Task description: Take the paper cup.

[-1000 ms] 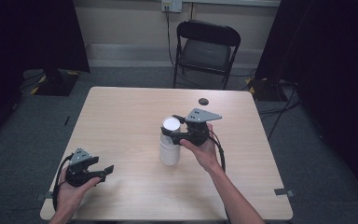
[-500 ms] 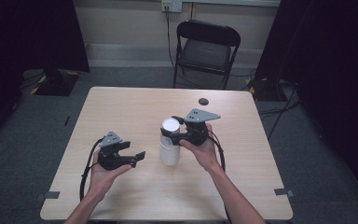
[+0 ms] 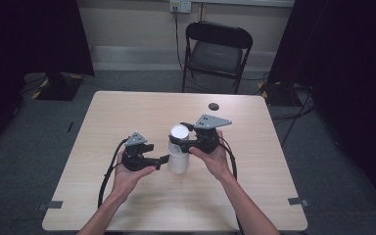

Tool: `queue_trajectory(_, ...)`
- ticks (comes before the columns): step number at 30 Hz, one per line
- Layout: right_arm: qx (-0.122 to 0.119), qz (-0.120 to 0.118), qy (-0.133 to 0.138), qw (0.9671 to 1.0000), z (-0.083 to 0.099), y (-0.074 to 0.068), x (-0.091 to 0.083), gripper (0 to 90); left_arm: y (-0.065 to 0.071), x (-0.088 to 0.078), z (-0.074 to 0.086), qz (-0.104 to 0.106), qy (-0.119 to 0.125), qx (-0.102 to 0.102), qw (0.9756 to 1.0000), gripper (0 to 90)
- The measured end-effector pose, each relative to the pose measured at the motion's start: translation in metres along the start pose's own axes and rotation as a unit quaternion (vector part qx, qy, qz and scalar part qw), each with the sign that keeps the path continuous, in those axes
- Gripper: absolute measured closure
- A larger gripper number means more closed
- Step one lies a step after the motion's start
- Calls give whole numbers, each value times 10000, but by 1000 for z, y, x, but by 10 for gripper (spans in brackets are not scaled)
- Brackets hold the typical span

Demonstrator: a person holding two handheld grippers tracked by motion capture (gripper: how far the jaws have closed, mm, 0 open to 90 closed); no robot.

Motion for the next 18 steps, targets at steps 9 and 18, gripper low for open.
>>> queue_trajectory(9,-40,13,1,10000,1,-1,0,355,-5,8,1,40,-128,-170,9998,186)
queue_trajectory(18,-97,-6,50,9999,1,-2,0,357,-7,10,2,46,-144,-303,9994,159)
Point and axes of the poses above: each handheld gripper's, and its own axes: x roughly forward along the jaws, z roughly out of its underside, y roughly to its right, the point moved 6 cm from there along x, roughly forward along the jaws, and after that the axes turned 15 degrees about z, right-handed, at the moved point
